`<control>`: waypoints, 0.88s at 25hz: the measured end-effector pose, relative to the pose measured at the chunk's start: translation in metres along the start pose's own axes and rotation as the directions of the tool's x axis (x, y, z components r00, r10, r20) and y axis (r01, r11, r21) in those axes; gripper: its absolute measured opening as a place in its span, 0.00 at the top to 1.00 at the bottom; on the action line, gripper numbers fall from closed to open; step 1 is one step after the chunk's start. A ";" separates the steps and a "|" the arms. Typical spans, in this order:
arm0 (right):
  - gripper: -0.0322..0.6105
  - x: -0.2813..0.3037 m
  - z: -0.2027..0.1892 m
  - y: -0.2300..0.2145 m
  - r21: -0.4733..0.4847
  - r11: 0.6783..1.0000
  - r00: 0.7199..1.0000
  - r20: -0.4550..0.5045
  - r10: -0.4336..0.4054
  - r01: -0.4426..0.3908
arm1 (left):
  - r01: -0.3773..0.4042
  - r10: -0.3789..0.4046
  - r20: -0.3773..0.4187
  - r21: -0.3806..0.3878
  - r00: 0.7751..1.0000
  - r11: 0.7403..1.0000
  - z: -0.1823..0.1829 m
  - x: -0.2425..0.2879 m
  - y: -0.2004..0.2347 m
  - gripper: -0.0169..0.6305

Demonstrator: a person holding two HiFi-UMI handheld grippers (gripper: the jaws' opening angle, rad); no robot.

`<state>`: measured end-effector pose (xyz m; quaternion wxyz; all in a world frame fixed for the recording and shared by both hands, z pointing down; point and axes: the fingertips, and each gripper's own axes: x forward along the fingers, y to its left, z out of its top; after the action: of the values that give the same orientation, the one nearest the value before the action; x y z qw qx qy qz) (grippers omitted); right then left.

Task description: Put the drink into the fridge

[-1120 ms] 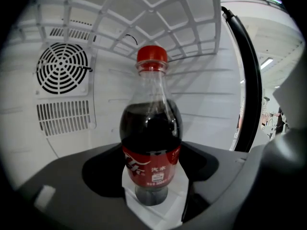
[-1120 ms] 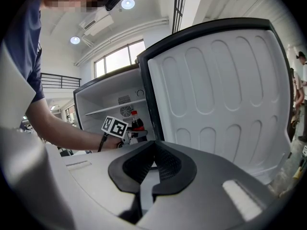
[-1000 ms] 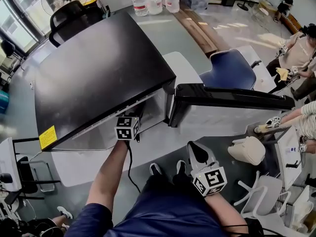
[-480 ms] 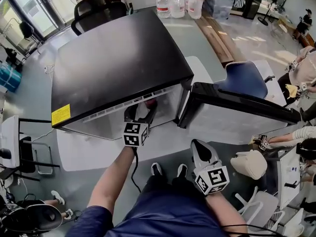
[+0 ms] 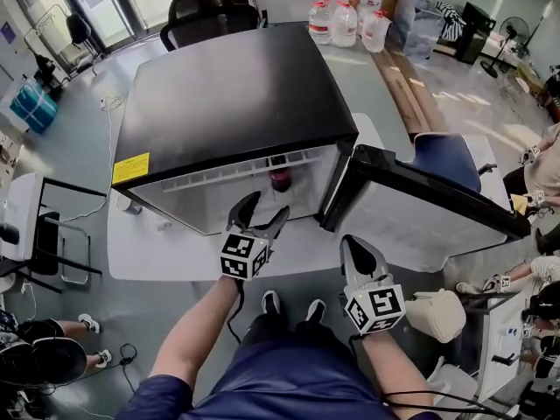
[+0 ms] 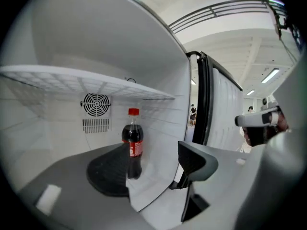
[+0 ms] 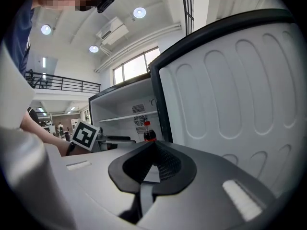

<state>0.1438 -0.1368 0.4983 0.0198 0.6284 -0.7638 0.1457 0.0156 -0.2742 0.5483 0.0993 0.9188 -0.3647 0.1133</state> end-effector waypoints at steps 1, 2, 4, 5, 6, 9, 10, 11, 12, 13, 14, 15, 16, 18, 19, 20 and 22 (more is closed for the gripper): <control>0.94 0.001 0.002 0.002 -0.004 1.000 1.000 0.003 0.012 -0.012 | -0.002 0.002 0.008 0.005 1.000 1.000 0.004 -0.007 -0.004 0.48; 0.94 0.002 0.004 0.004 -0.007 1.000 1.000 0.007 0.024 -0.024 | -0.007 0.007 0.019 0.007 1.000 1.000 0.008 -0.015 -0.007 0.48; 0.94 0.005 0.007 0.009 -0.014 0.999 0.999 0.014 0.049 -0.049 | -0.023 0.023 0.048 -0.004 0.999 1.000 0.017 -0.030 -0.012 0.48; 0.94 0.006 0.008 0.012 -0.017 0.998 0.998 0.017 0.062 -0.062 | -0.030 0.030 0.064 -0.015 0.998 0.999 0.022 -0.037 -0.015 0.48; 0.94 0.007 0.009 0.015 -0.020 0.997 0.997 0.018 0.074 -0.074 | -0.034 0.036 0.077 -0.027 0.996 0.999 0.025 -0.045 -0.017 0.50; 0.94 0.009 0.012 0.023 -0.031 0.994 0.994 0.023 0.108 -0.107 | -0.047 0.054 0.109 -0.063 0.993 0.997 0.034 -0.067 -0.025 0.60; 0.94 0.010 0.013 0.025 -0.035 0.992 0.993 0.026 0.118 -0.118 | -0.060 0.068 0.123 -0.070 0.990 0.996 0.038 -0.075 -0.026 0.64; 0.94 0.012 0.014 0.027 -0.038 0.991 0.991 0.028 0.129 -0.127 | -0.078 0.087 0.138 -0.073 0.987 0.994 0.042 -0.083 -0.027 0.68; 0.94 0.013 0.014 0.029 -0.039 0.990 0.990 0.029 0.138 -0.136 | -0.100 0.110 0.152 -0.071 0.982 0.992 0.046 -0.091 -0.027 0.75; 0.94 0.014 0.015 0.031 -0.040 0.989 0.989 0.029 0.145 -0.144 | -0.124 0.133 0.162 -0.066 0.978 0.990 0.048 -0.098 -0.027 0.83; 0.94 0.014 0.015 0.033 -0.040 0.988 0.988 0.029 0.150 -0.149 | -0.142 0.150 0.169 -0.062 0.974 0.988 0.050 -0.105 -0.027 0.89; 0.94 0.014 0.016 0.035 -0.039 0.987 0.988 0.029 0.155 -0.154 | -0.152 0.160 0.174 -0.060 0.972 0.987 0.050 -0.111 -0.028 0.92; 0.94 0.014 0.017 0.037 -0.040 0.987 0.987 0.030 0.159 -0.157 | -0.155 0.164 0.177 -0.064 0.970 0.986 0.050 -0.116 -0.029 0.94; 0.94 0.014 0.019 0.041 -0.051 0.985 0.986 0.032 0.165 -0.163 | -0.157 0.168 0.183 -0.074 0.969 0.985 0.051 -0.125 -0.031 0.95; 0.94 0.014 0.021 0.043 -0.062 0.984 0.985 0.033 0.166 -0.164 | -0.159 0.171 0.185 -0.080 0.968 0.984 0.051 -0.128 -0.031 0.96; 0.94 0.015 0.022 0.045 -0.072 0.984 0.985 0.034 0.167 -0.165 | -0.161 0.175 0.187 -0.085 0.967 0.983 0.051 -0.132 -0.031 0.96; 0.94 0.015 0.025 0.049 -0.084 0.983 0.985 0.041 0.166 -0.162 | -0.164 0.180 0.194 -0.094 0.964 0.982 0.051 -0.136 -0.029 0.97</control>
<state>0.0974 -0.1493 0.4682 0.0146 0.5653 -0.8186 0.1006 -0.0541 -0.1788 0.4584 0.0869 0.8860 -0.4553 0.0137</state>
